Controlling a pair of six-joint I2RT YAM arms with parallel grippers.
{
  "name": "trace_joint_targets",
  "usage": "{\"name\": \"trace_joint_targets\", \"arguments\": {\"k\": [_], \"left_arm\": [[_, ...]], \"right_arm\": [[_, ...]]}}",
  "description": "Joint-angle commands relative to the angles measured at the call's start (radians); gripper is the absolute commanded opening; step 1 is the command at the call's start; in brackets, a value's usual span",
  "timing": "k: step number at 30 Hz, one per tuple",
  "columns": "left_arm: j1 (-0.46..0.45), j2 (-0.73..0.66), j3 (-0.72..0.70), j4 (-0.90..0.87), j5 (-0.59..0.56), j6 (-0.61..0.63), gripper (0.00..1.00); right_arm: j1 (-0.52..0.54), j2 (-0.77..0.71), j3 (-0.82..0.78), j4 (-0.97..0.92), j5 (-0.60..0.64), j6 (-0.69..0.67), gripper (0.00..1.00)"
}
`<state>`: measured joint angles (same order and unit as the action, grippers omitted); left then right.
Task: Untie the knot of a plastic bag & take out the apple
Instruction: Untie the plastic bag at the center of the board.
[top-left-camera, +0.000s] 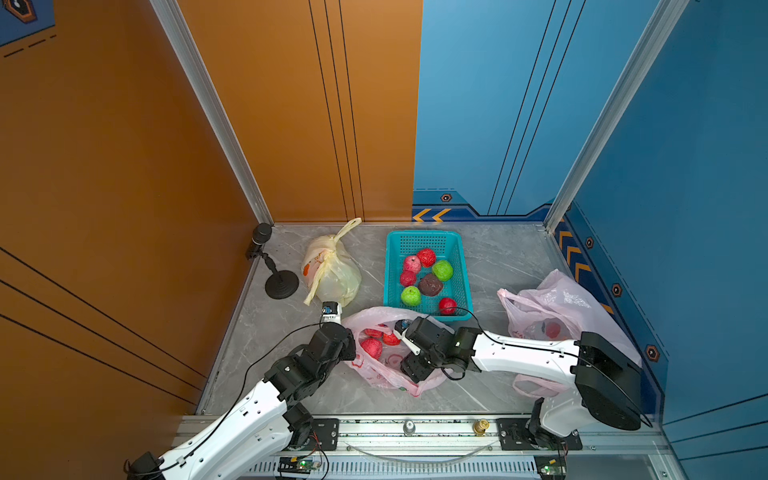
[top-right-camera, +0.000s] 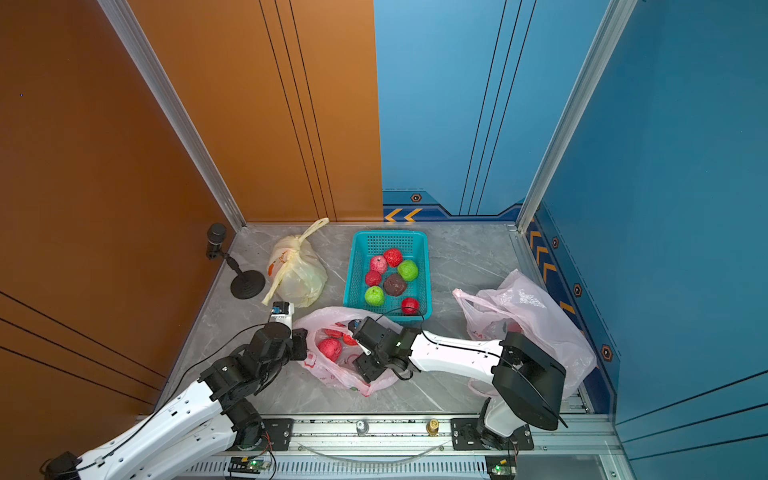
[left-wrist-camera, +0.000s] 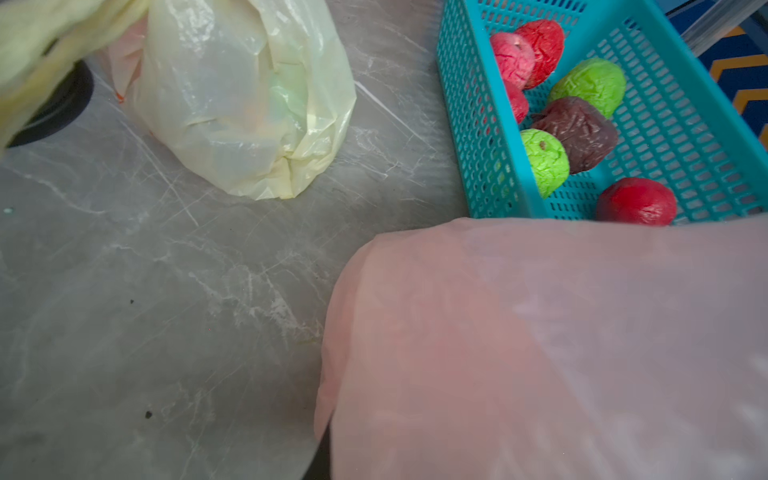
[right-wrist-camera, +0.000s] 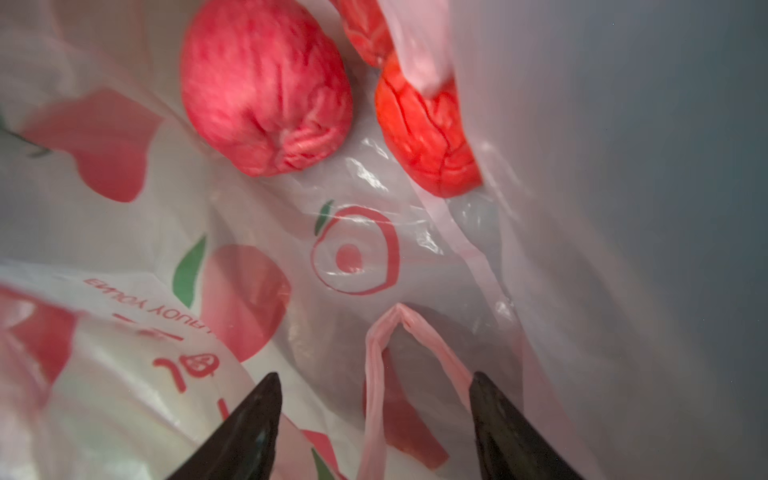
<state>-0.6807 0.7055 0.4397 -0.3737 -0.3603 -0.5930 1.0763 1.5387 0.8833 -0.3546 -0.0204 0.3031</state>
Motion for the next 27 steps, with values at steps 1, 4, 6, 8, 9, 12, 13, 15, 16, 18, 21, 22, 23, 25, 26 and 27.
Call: {"name": "trace_joint_targets", "arguments": {"k": [1, 4, 6, 8, 9, 12, 13, 15, 16, 18, 21, 22, 23, 25, 26, 27], "left_arm": [[0.009, 0.036, -0.018, -0.051, -0.097, -0.064, 0.15], [0.01, 0.07, -0.014, -0.051, -0.144, -0.081, 0.18], [0.013, 0.093, -0.006, -0.049, -0.144, -0.076, 0.2], [0.014, 0.116, 0.007, -0.05, -0.135, -0.065, 0.23], [0.013, 0.127, 0.014, -0.055, -0.125, -0.06, 0.24], [0.011, 0.139, 0.037, -0.075, -0.103, -0.055, 0.31], [0.008, 0.133, 0.047, -0.084, -0.098, -0.051, 0.35], [0.006, 0.114, 0.069, -0.105, -0.085, -0.044, 0.41], [0.007, 0.102, 0.081, -0.118, -0.076, -0.04, 0.45], [0.01, 0.083, 0.103, -0.143, -0.058, -0.037, 0.51], [0.021, 0.062, 0.131, -0.184, -0.03, -0.044, 0.53], [0.023, 0.057, 0.14, -0.197, -0.022, -0.049, 0.53], [0.025, 0.053, 0.145, -0.212, -0.01, -0.055, 0.54], [0.024, 0.046, 0.157, -0.24, 0.013, -0.065, 0.59], [0.024, 0.042, 0.161, -0.25, 0.029, -0.067, 0.61], [0.024, 0.039, 0.163, -0.257, 0.043, -0.07, 0.62]], "right_arm": [[-0.006, 0.018, -0.051, 0.026, 0.141, -0.025, 0.72], [-0.012, 0.031, -0.058, 0.015, 0.185, -0.028, 0.72], [-0.014, 0.037, -0.041, 0.002, 0.192, -0.034, 0.72], [-0.012, 0.028, -0.016, 0.004, 0.17, -0.041, 0.72], [-0.01, 0.019, 0.0, 0.013, 0.152, -0.042, 0.72], [0.001, -0.012, 0.032, 0.071, 0.063, -0.034, 0.72], [0.006, -0.023, 0.038, 0.099, 0.026, -0.022, 0.72], [0.02, -0.043, 0.043, 0.159, -0.044, -0.006, 0.72], [0.033, -0.052, 0.042, 0.187, -0.078, 0.002, 0.71], [0.046, -0.056, 0.051, 0.229, -0.148, 0.021, 0.66], [0.062, -0.025, 0.087, 0.231, -0.2, 0.037, 0.51], [0.066, -0.011, 0.1, 0.222, -0.2, 0.036, 0.49], [0.068, 0.005, 0.108, 0.217, -0.2, 0.037, 0.48], [0.077, 0.039, 0.131, 0.215, -0.221, 0.037, 0.47], [0.081, 0.06, 0.143, 0.213, -0.237, 0.035, 0.47], [0.089, 0.082, 0.158, 0.208, -0.255, 0.03, 0.46]]}}
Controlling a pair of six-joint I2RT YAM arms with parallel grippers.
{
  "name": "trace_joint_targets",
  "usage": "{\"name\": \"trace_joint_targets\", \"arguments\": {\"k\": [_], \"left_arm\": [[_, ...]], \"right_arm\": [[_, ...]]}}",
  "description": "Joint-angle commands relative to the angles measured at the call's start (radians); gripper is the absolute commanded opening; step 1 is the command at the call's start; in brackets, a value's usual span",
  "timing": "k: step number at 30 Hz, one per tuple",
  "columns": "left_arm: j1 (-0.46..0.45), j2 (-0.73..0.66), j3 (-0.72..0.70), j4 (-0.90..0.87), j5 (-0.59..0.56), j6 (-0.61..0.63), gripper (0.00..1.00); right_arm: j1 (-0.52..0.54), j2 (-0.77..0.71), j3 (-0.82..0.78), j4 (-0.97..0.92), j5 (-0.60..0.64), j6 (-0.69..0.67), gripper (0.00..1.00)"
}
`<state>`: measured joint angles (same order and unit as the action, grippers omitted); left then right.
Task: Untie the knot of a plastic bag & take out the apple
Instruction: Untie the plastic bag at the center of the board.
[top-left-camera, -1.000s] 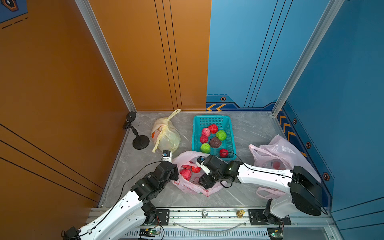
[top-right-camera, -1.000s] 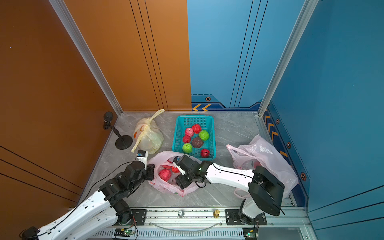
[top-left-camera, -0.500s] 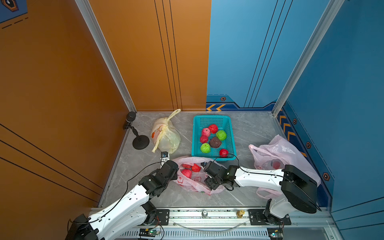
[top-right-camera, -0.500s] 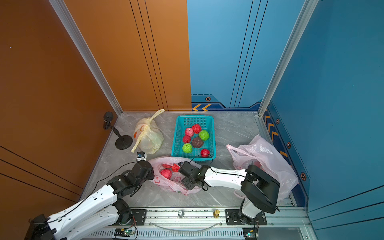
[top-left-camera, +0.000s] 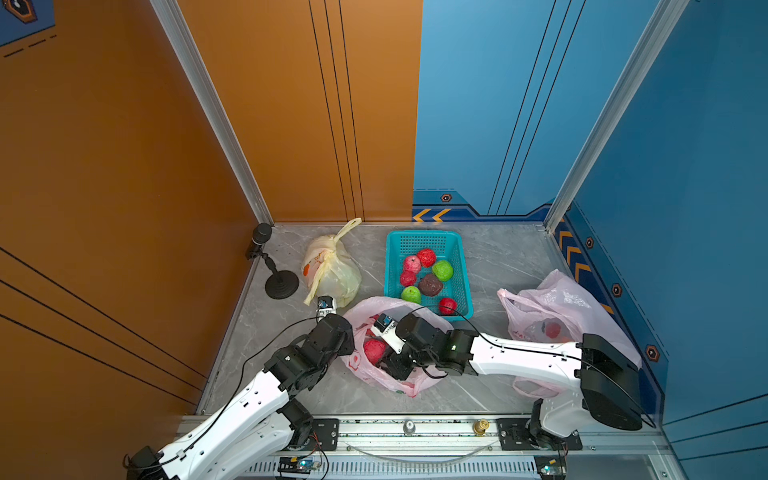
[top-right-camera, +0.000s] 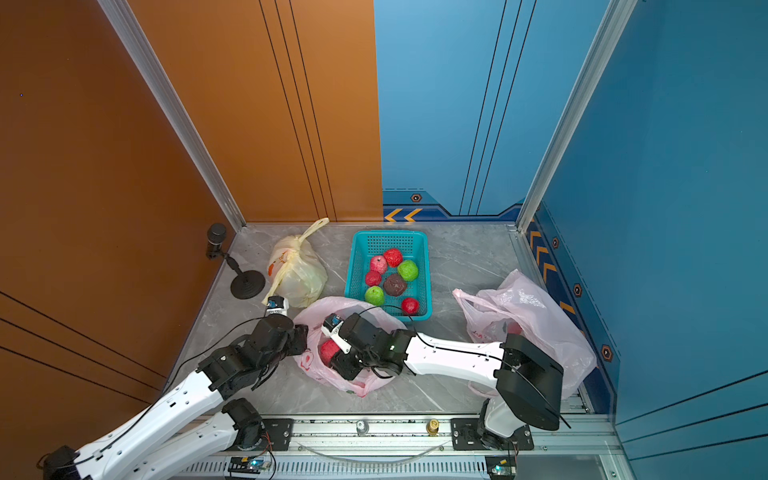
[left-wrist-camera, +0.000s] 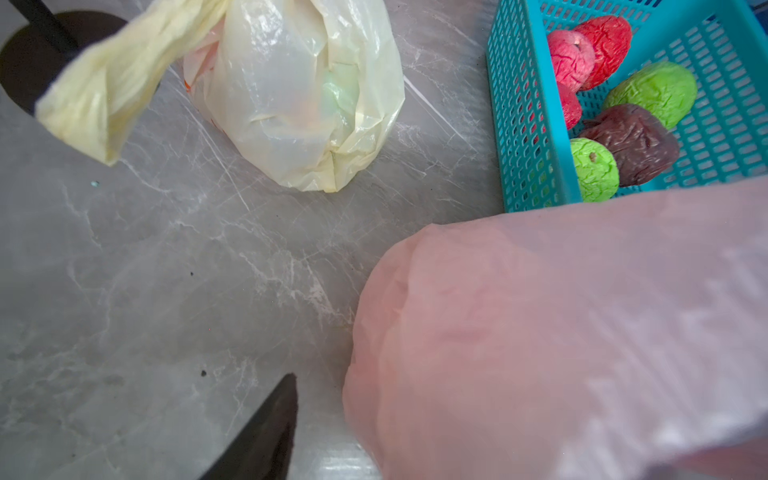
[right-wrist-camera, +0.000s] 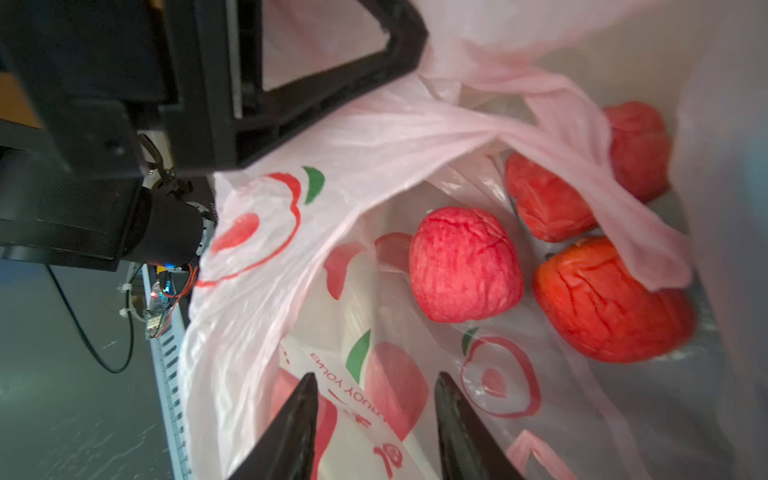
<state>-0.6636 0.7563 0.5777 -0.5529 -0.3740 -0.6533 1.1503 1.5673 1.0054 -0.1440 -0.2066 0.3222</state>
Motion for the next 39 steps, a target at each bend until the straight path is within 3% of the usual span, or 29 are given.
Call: {"name": "trace_joint_targets", "arguments": {"k": [1, 12, 13, 16, 18, 25, 28, 33, 39], "left_arm": [[0.007, -0.014, 0.025, -0.082, 0.066, -0.014, 0.62], [0.007, 0.045, -0.033, -0.067, 0.12, -0.074, 0.59], [0.007, 0.054, -0.041, -0.057, 0.127, -0.074, 0.57], [0.01, 0.083, -0.067, -0.025, 0.142, -0.072, 0.35], [0.012, 0.099, -0.077, -0.013, 0.14, -0.07, 0.24], [0.016, 0.11, -0.086, -0.013, 0.09, -0.052, 0.13], [0.017, 0.1, -0.089, -0.013, 0.077, -0.05, 0.15], [0.015, 0.059, -0.082, -0.013, 0.071, -0.042, 0.43], [0.01, 0.0, -0.096, -0.022, 0.046, -0.042, 0.46]], "right_arm": [[0.022, 0.073, 0.049, -0.008, -0.082, 0.002, 0.47], [0.111, 0.31, 0.232, -0.189, -0.113, -0.134, 0.44], [0.111, 0.308, 0.231, -0.189, -0.1, -0.135, 0.44], [0.095, 0.256, 0.199, -0.156, -0.053, -0.128, 0.45], [0.079, 0.196, 0.159, -0.13, -0.027, -0.122, 0.51], [0.011, 0.008, 0.028, -0.07, -0.002, -0.107, 0.55], [-0.025, -0.048, -0.014, -0.035, 0.005, -0.077, 0.54], [-0.038, -0.064, -0.029, -0.036, 0.092, -0.031, 0.54], [-0.036, -0.024, -0.05, 0.065, 0.084, 0.042, 0.45]]}}
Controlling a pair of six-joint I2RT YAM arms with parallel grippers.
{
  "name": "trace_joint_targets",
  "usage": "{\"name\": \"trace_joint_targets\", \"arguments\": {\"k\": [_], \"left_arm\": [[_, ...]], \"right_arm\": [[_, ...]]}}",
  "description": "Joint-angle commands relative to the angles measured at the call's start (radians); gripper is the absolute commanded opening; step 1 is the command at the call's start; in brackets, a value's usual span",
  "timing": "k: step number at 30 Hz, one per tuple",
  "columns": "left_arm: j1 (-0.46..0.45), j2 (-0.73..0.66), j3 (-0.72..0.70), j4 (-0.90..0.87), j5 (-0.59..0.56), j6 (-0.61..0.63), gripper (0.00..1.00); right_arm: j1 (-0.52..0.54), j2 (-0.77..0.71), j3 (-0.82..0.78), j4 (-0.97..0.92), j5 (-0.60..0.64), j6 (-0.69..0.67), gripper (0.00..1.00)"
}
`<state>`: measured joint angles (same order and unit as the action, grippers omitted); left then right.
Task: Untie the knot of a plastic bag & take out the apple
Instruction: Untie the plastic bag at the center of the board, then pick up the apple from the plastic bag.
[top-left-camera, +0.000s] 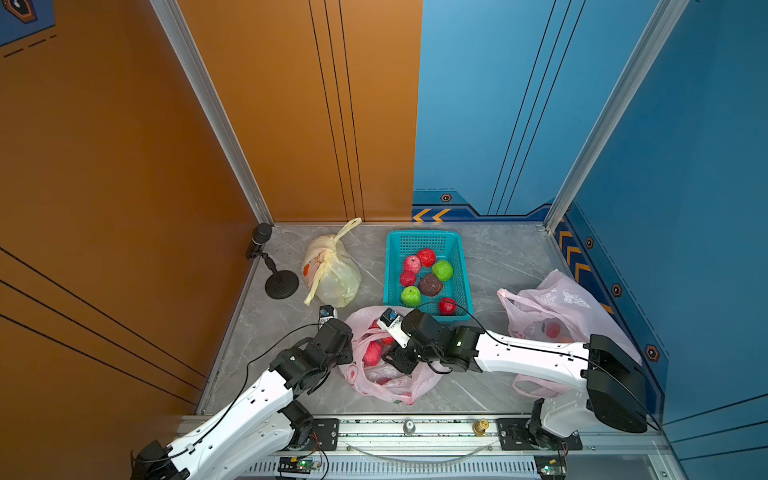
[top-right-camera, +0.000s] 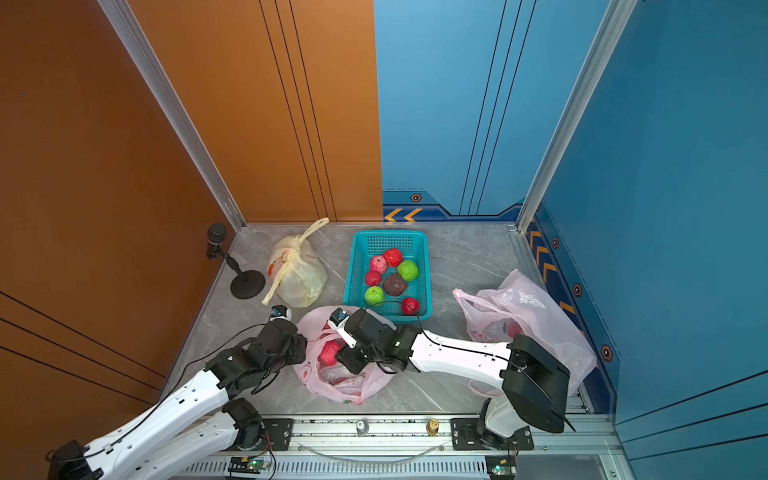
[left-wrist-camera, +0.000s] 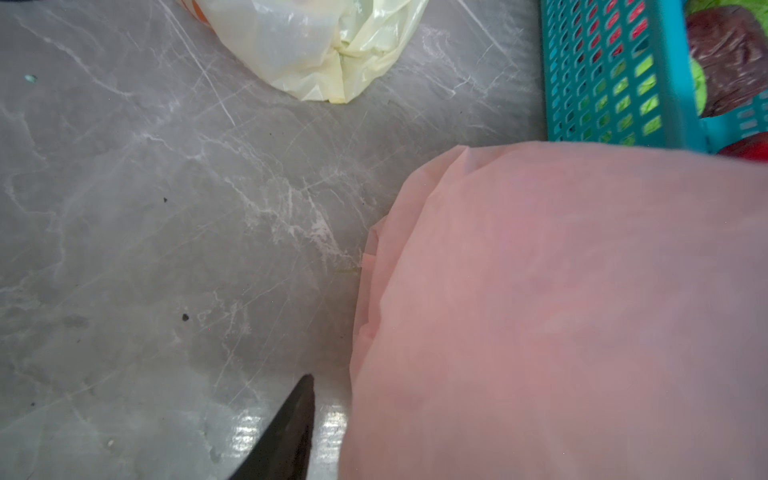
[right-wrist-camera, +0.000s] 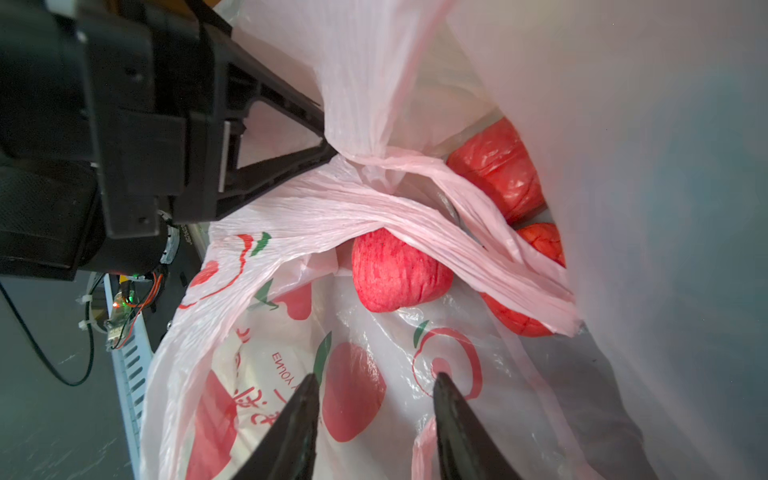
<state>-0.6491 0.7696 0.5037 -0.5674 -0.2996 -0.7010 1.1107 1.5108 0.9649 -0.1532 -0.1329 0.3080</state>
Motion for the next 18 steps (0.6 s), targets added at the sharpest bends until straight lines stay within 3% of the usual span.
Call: {"name": "trace_joint_targets", "arguments": {"k": [1, 8, 18], "left_arm": [[-0.004, -0.011, -0.027, -0.008, -0.027, 0.003, 0.46], [-0.004, 0.031, -0.036, -0.005, -0.019, -0.006, 0.46], [0.014, 0.019, -0.077, 0.018, 0.0, -0.015, 0.46]], "right_arm": [[0.006, 0.053, 0.004, 0.071, 0.007, 0.062, 0.45], [0.016, 0.205, 0.102, 0.051, 0.03, 0.085, 0.57], [0.045, 0.258, 0.153, 0.078, 0.137, 0.095, 0.76]]}}
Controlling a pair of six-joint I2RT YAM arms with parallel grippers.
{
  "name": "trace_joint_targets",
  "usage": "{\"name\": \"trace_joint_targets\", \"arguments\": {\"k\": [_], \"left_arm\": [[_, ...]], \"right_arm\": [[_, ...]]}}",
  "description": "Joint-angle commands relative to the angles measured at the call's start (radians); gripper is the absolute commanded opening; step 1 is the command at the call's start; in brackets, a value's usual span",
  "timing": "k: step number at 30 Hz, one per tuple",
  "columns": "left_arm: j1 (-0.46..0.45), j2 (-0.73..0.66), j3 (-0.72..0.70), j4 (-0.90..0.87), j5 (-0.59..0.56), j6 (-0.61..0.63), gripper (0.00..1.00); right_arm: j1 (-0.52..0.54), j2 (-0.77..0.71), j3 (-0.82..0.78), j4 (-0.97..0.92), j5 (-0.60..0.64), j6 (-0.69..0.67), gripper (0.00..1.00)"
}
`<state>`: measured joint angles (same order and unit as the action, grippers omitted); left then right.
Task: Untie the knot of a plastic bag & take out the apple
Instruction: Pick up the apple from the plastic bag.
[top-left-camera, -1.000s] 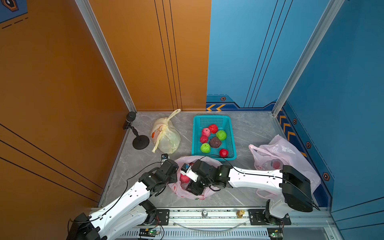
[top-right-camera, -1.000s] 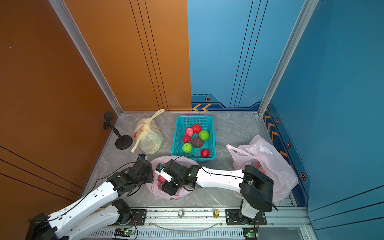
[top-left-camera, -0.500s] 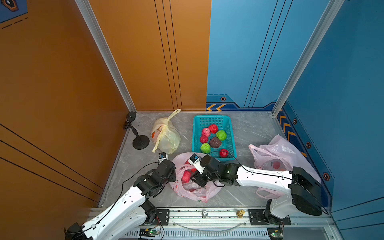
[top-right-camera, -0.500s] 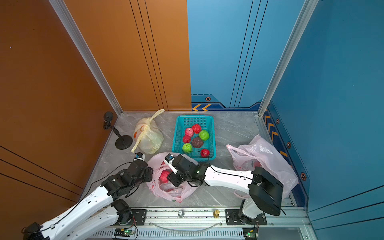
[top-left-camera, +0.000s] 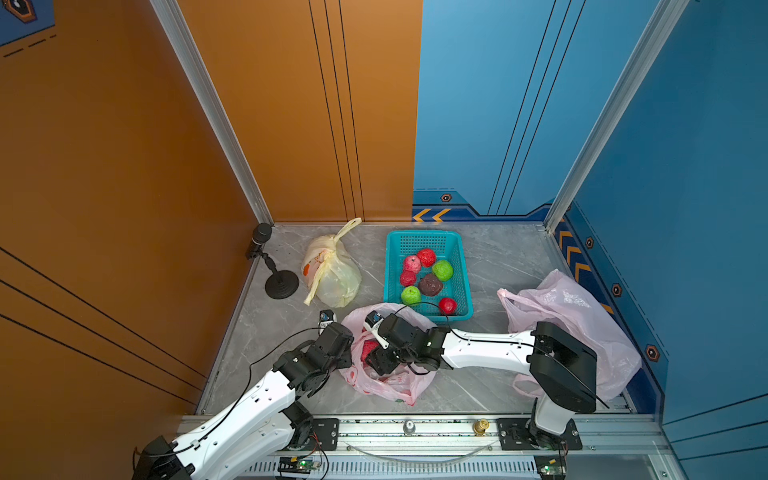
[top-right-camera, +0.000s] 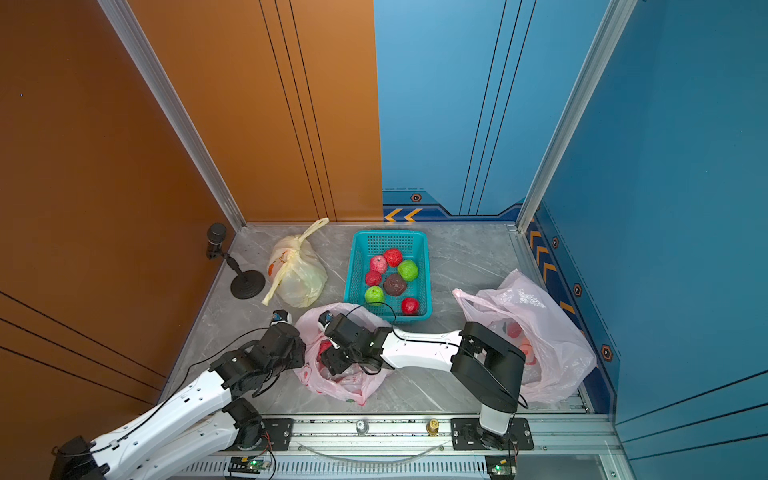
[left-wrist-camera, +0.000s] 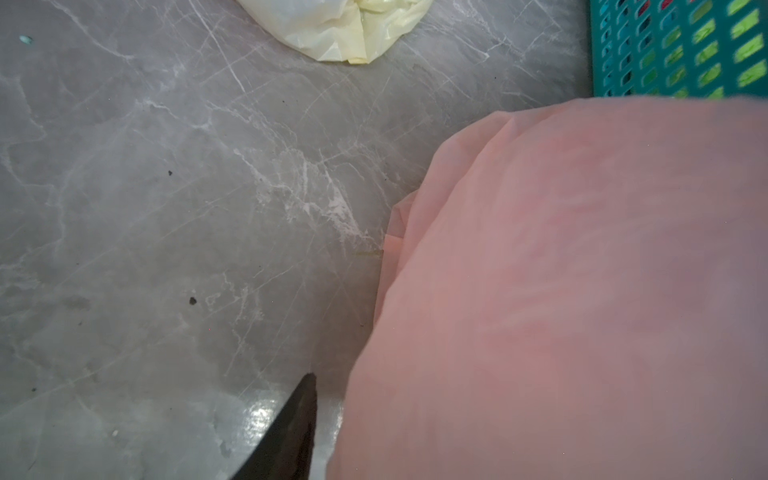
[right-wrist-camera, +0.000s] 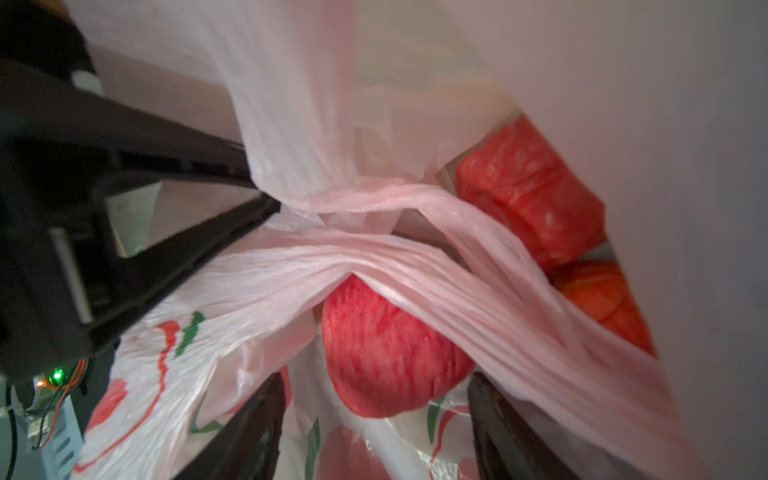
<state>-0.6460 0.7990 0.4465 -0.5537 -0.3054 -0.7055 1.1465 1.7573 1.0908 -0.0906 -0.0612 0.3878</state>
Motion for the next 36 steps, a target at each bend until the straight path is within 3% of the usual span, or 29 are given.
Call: {"name": "trace_joint_targets", "arguments": {"k": [1, 16, 19, 22, 25, 31, 36], "left_arm": [[0.013, -0.012, -0.022, 0.009, 0.008, -0.011, 0.45], [0.054, -0.036, -0.037, 0.02, 0.034, 0.001, 0.46], [0.055, -0.044, -0.036, 0.02, 0.033, 0.002, 0.46], [0.058, -0.052, -0.03, 0.02, 0.027, 0.008, 0.46], [0.059, -0.055, -0.021, 0.018, 0.015, 0.012, 0.46], [0.056, -0.051, 0.024, 0.011, 0.003, 0.034, 0.45], [0.049, -0.047, 0.06, 0.003, -0.016, 0.051, 0.45]], "right_arm": [[0.008, 0.019, 0.03, 0.014, 0.066, 0.016, 0.77], [-0.014, 0.163, 0.135, -0.107, 0.077, 0.06, 0.76], [-0.018, 0.167, 0.132, -0.102, 0.052, 0.057, 0.66], [-0.014, 0.108, 0.101, -0.063, 0.039, 0.044, 0.54], [-0.015, 0.016, 0.048, 0.006, -0.004, 0.005, 0.51], [-0.056, -0.207, -0.04, 0.039, -0.216, -0.131, 0.5], [-0.139, -0.386, -0.053, -0.04, -0.381, -0.147, 0.5]]}}
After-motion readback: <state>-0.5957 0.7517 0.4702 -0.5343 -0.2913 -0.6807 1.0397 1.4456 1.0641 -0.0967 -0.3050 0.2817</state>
